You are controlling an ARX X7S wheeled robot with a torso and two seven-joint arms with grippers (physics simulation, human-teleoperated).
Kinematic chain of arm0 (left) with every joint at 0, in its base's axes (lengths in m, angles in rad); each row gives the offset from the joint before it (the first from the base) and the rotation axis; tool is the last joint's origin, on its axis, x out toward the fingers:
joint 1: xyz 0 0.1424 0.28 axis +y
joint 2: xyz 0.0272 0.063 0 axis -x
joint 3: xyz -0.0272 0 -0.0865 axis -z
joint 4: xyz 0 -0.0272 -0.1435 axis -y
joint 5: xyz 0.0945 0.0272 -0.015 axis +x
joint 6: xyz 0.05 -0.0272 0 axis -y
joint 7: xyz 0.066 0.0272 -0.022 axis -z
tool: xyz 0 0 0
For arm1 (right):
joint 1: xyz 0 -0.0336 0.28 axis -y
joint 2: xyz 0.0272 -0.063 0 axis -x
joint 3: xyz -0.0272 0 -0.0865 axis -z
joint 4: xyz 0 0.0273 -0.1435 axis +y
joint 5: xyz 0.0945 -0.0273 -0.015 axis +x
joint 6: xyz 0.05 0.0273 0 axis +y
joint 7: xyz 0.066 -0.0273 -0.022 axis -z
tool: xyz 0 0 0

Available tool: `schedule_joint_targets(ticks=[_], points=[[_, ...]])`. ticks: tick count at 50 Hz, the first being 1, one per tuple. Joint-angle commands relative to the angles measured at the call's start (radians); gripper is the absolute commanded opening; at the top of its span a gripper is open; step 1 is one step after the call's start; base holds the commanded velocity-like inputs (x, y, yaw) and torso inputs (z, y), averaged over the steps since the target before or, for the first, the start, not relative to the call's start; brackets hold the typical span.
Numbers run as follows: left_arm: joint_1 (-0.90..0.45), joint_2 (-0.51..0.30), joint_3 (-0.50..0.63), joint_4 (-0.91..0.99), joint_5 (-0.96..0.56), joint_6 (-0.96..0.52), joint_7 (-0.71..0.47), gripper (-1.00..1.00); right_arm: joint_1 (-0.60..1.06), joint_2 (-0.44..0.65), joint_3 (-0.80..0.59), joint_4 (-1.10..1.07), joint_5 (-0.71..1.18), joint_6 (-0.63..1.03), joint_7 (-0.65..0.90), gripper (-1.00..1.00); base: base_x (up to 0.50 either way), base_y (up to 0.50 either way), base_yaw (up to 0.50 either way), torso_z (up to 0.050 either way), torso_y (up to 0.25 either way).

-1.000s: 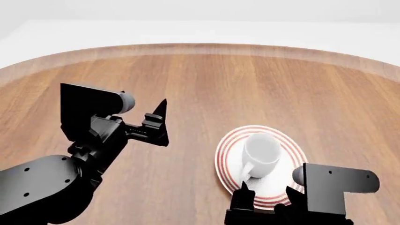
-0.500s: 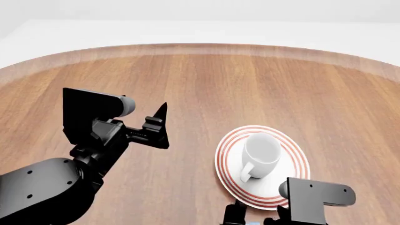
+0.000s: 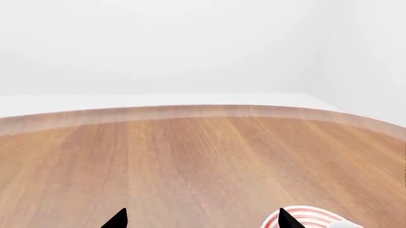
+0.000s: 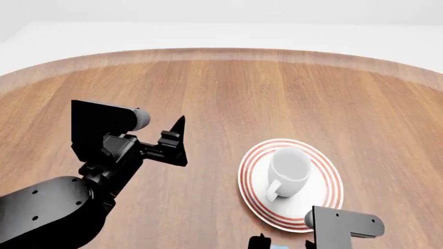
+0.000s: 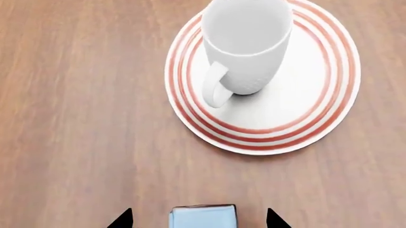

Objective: Pick up the white mug and put it on the plate, and put the chocolate pudding to the right of the plate.

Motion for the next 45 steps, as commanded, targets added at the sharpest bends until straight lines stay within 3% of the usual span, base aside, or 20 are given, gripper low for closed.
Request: schedule_joint_targets(ticks=[1, 45], points=[[0.009, 0.001, -0.002, -0.005, -0.003, 0.006, 0.005, 1.0, -0.021, -0.008, -0.007, 0.009, 0.0, -0.002, -0.005, 1.0, 0.0, 0.0, 0.0, 0.0, 0.0], [0.043, 0.008, -0.009, -0.031, -0.004, 0.026, 0.017, 1.0, -0.076, -0.029, -0.032, 0.083, 0.023, 0.003, -0.059, 1.0, 0.0, 0.0, 0.0, 0.0, 0.0]])
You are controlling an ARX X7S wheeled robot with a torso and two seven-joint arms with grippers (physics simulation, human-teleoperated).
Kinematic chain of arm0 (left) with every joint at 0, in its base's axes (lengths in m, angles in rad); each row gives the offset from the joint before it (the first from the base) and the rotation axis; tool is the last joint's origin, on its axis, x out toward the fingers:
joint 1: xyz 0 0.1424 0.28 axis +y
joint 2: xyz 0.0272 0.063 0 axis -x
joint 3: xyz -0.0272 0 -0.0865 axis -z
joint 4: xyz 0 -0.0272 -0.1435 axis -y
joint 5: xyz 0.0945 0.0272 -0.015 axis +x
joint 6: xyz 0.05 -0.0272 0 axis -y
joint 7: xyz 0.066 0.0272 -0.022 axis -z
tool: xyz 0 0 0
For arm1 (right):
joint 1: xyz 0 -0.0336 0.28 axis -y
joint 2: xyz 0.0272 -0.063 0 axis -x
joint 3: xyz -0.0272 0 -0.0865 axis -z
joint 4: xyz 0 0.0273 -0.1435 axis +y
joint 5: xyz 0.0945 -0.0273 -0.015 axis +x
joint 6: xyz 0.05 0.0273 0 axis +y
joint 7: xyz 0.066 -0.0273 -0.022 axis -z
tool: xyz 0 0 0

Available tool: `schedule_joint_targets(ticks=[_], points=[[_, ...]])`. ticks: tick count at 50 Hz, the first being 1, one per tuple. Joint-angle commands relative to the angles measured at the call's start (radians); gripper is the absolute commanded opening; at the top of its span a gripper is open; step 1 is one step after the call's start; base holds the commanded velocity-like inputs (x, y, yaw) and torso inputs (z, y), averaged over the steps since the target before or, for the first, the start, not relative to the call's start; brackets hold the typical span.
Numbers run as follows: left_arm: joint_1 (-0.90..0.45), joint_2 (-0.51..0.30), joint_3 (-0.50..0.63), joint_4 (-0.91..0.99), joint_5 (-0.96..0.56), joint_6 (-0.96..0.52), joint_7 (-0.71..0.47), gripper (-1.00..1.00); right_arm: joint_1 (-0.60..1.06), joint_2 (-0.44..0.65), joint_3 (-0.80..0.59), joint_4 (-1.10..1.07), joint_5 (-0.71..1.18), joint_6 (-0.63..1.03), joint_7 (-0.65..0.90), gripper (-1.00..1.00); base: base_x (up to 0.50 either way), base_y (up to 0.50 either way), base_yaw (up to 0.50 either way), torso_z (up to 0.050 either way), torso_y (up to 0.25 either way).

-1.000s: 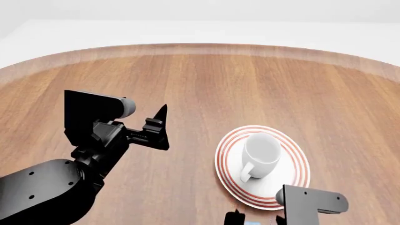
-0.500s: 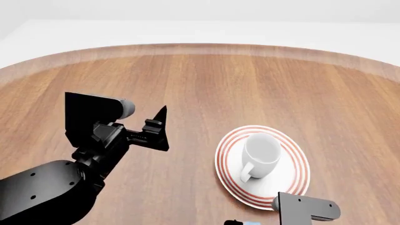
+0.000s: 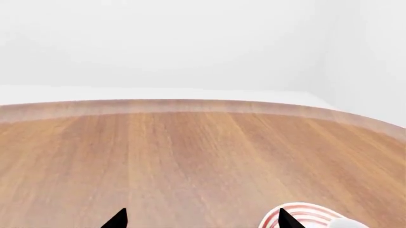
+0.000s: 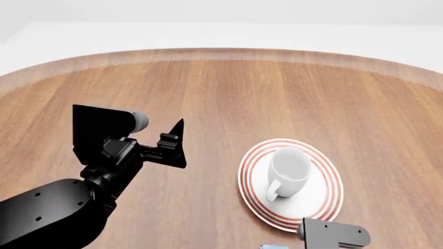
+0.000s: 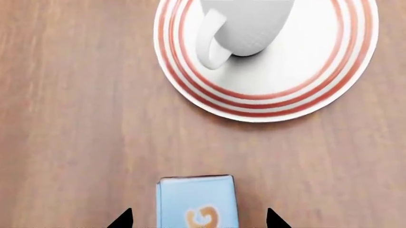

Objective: Pick up the white mug and put it on the plate, and put the chocolate pudding to the right of the plate.

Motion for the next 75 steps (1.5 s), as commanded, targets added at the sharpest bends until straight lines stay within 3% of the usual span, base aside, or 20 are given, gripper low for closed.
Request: schedule_joint_targets(ticks=[1, 46, 47, 67, 75], points=[[0.006, 0.002, -0.002, -0.004, 0.001, 0.003, 0.001, 1.0, -0.008, -0.01, -0.009, 0.014, -0.005, 0.013, -0.003, 1.0, 0.0, 0.0, 0.0, 0.0, 0.0], [0.029, 0.011, -0.008, -0.02, 0.005, 0.011, 0.01, 1.0, -0.046, -0.044, -0.032, 0.117, 0.0, 0.036, -0.065, 1.0, 0.0, 0.0, 0.0, 0.0, 0.0], [0.03, 0.011, -0.008, -0.02, 0.005, 0.012, 0.01, 1.0, -0.042, -0.046, -0.033, 0.117, -0.004, 0.043, -0.064, -1.0, 0.0, 0.0, 0.0, 0.0, 0.0], [0.032, 0.015, -0.011, -0.023, 0.002, 0.007, 0.011, 1.0, 0.009, -0.059, -0.045, 0.102, -0.076, 0.117, -0.051, -1.0, 0.0, 0.0, 0.0, 0.0, 0.0], [0.034, 0.01, -0.014, -0.02, 0.001, 0.008, 0.01, 1.0, 0.107, -0.014, -0.022, -0.023, -0.08, 0.171, -0.091, -1.0, 0.0, 0.0, 0.0, 0.0, 0.0]])
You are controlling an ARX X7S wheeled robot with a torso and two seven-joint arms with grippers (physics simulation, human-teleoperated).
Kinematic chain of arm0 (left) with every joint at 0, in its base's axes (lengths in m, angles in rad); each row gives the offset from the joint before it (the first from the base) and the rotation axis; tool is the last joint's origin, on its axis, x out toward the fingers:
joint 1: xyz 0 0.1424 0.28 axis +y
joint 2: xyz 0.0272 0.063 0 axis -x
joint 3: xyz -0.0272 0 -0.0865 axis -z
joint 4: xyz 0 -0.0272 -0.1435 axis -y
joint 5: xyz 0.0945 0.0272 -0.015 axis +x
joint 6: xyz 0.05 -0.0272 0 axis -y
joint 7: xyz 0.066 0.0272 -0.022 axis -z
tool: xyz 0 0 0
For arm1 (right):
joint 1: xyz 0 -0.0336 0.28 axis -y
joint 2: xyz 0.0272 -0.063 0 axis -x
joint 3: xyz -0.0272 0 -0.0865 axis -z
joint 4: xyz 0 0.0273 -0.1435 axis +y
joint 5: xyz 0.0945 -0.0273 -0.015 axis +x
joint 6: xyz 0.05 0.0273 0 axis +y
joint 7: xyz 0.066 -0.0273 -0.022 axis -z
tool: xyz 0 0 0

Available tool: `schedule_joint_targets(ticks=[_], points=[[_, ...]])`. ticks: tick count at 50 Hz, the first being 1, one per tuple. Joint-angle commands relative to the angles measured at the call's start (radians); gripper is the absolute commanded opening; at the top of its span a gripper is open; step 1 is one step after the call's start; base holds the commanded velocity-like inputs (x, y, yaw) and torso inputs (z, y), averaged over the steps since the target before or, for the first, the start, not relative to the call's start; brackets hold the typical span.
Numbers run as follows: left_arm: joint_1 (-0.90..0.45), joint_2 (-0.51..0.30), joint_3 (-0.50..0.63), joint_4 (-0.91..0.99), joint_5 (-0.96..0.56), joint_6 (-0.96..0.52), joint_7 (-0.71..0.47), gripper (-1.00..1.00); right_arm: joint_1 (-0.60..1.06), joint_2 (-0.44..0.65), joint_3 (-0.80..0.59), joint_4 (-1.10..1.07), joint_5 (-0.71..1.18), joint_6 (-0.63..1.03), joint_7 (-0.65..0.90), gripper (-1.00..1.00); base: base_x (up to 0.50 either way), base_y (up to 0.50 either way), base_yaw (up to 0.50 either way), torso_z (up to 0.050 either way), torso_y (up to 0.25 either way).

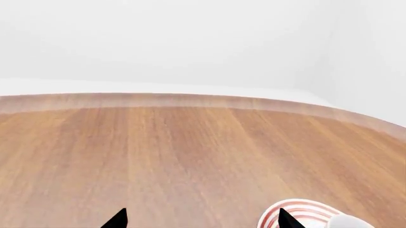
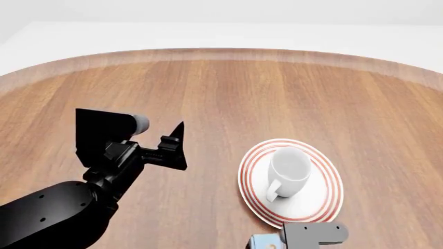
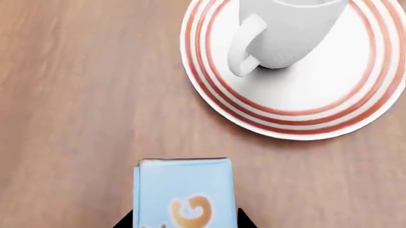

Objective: Pick up the white mug and put it on the plate, and put the chocolate pudding to the right of the plate.

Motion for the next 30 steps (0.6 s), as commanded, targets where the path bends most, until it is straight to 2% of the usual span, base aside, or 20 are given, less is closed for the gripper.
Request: schedule_joint_targets(ticks=[1, 8, 14, 17, 22, 30], points=[[0.004, -0.004, -0.003, 0.001, -0.001, 0.002, 0.0, 1.0, 0.134, 0.054, 0.03, -0.142, -0.002, 0.097, -0.017, -1.0, 0.0, 0.0, 0.0, 0.0, 0.0], [0.006, -0.013, -0.008, 0.011, -0.002, 0.005, -0.004, 1.0, 0.245, 0.171, 0.073, -0.241, 0.13, 0.111, -0.057, -1.0, 0.0, 0.0, 0.0, 0.0, 0.0], [0.01, -0.015, -0.009, 0.016, 0.0, 0.007, -0.008, 1.0, 0.285, 0.274, 0.095, -0.278, 0.17, 0.115, -0.101, -1.0, 0.0, 0.0, 0.0, 0.0, 0.0], [0.01, -0.017, -0.011, 0.018, 0.0, 0.008, -0.01, 1.0, 0.309, 0.378, 0.111, -0.291, 0.187, 0.116, -0.114, -1.0, 0.0, 0.0, 0.0, 0.0, 0.0], [0.011, -0.026, -0.014, 0.029, 0.0, 0.008, -0.016, 1.0, 0.341, 0.485, 0.133, -0.296, 0.206, 0.128, -0.124, -1.0, 0.0, 0.0, 0.0, 0.0, 0.0], [0.011, -0.033, -0.018, 0.034, 0.0, 0.009, -0.019, 1.0, 0.395, 0.621, 0.174, -0.309, 0.255, 0.167, -0.141, -1.0, 0.0, 0.0, 0.0, 0.0, 0.0]])
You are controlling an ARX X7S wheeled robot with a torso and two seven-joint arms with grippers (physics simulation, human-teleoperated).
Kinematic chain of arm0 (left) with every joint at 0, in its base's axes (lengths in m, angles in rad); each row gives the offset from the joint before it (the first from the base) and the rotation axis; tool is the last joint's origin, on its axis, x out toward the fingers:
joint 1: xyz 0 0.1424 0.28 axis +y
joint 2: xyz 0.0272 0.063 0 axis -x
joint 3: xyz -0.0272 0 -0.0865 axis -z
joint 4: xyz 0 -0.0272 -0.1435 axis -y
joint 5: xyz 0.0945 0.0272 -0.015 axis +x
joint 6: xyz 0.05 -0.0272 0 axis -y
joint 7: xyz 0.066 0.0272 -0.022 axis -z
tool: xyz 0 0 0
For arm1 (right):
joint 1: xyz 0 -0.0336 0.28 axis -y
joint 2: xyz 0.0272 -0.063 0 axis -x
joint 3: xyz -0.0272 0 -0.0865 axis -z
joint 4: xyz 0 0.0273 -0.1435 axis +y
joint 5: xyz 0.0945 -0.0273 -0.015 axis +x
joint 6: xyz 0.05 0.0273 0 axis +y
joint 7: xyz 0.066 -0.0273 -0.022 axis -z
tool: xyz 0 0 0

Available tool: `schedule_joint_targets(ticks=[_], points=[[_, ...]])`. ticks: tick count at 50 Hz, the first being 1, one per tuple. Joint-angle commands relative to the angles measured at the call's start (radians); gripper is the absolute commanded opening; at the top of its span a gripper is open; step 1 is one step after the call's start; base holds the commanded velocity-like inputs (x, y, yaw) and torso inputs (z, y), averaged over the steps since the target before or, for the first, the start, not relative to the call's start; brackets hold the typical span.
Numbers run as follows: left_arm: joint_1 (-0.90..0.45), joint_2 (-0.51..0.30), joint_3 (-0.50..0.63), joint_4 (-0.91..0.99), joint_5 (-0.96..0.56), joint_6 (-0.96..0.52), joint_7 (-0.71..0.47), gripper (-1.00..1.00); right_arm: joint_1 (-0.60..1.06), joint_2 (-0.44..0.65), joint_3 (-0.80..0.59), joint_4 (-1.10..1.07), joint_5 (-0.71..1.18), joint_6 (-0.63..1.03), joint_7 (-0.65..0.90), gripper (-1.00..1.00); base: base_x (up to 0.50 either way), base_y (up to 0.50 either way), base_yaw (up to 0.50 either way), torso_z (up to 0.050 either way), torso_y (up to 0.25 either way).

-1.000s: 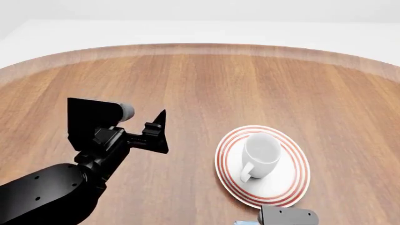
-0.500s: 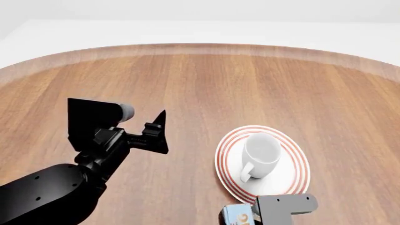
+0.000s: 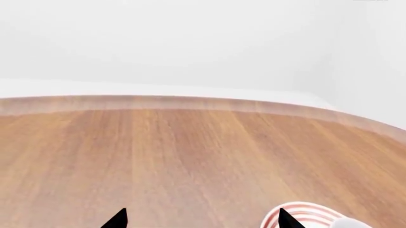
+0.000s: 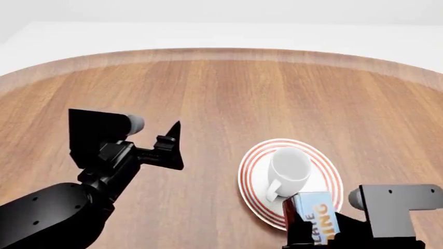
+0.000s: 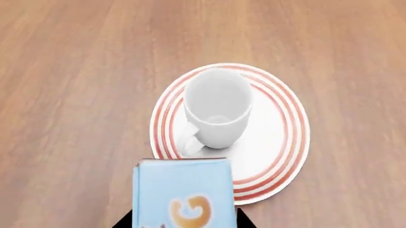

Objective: Pick up the white mug and put it on the plate, and put the chocolate pudding to the right of the plate.

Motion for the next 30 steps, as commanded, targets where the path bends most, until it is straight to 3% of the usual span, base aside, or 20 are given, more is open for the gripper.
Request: schedule_joint_targets(ticks=[1, 8, 21, 26, 29, 30], points=[[0.003, -0.01, -0.006, 0.009, 0.001, 0.003, -0.005, 1.0, 0.083, 0.217, 0.061, -0.035, 0.063, 0.054, -0.03, -1.0, 0.0, 0.0, 0.0, 0.0, 0.0], [0.006, -0.017, -0.007, 0.021, 0.001, 0.003, -0.015, 1.0, 0.129, 0.333, 0.108, -0.022, 0.063, 0.094, -0.019, -1.0, 0.0, 0.0, 0.0, 0.0, 0.0], [0.003, -0.006, -0.009, 0.012, 0.001, -0.002, -0.009, 1.0, 0.268, 0.343, 0.254, 0.064, 0.057, 0.25, 0.164, -1.0, 0.0, 0.0, 0.0, 0.0, 0.0], [-0.003, -0.003, -0.01, 0.013, -0.002, -0.009, -0.008, 1.0, 0.339, 0.343, 0.328, 0.077, -0.044, 0.364, 0.069, -1.0, 0.0, 0.0, 0.0, 0.0, 0.0], [-0.002, 0.001, -0.01, 0.01, -0.002, -0.01, -0.007, 1.0, 0.37, 0.343, 0.361, 0.125, -0.084, 0.382, 0.022, -1.0, 0.0, 0.0, 0.0, 0.0, 0.0], [-0.004, 0.004, -0.01, 0.008, -0.003, -0.013, -0.006, 1.0, 0.364, 0.343, 0.356, 0.159, -0.091, 0.33, -0.055, -1.0, 0.0, 0.0, 0.0, 0.0, 0.0]])
